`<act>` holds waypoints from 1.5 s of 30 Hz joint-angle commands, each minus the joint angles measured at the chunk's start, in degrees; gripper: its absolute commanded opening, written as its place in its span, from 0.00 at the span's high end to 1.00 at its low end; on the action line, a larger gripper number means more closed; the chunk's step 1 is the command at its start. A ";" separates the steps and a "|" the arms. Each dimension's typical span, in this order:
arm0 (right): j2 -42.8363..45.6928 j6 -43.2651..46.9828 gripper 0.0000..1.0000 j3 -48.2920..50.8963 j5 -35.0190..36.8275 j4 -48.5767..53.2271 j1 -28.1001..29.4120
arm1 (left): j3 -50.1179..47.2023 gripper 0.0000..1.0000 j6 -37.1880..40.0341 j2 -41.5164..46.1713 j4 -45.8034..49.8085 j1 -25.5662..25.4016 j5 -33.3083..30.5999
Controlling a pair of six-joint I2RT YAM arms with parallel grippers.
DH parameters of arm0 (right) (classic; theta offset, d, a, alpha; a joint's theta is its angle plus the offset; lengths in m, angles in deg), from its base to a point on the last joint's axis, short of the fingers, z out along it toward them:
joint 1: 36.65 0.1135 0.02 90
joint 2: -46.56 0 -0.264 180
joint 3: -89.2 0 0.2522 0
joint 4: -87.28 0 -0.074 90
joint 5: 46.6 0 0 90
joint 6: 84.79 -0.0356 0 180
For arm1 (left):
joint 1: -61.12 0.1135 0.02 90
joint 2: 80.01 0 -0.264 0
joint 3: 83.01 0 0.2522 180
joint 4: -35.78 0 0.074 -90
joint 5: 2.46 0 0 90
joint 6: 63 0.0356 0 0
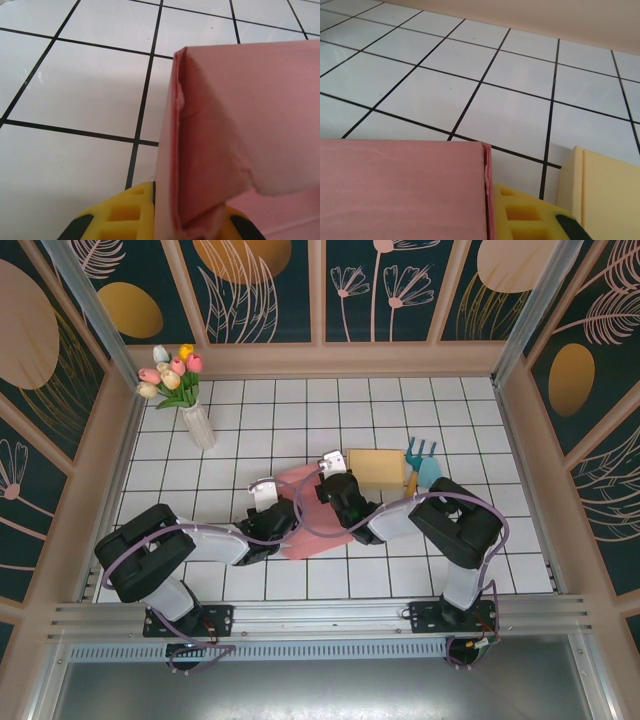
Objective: Fold the paper box
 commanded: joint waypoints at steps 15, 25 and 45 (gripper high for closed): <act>22.73 -10.63 0.52 12.35 -8.57 11.57 2.89 | 6.21 0.95 6.75 0.64 9.53 0.33 -6.84; 57.94 -13.62 0.37 10.23 -11.11 37.18 -0.17 | 12.49 0.95 32.95 14.72 18.01 0.37 -2.50; 78.31 -7.60 0.26 19.88 -8.87 34.81 -6.75 | 41.44 1.00 114.57 14.91 59.53 0.26 6.86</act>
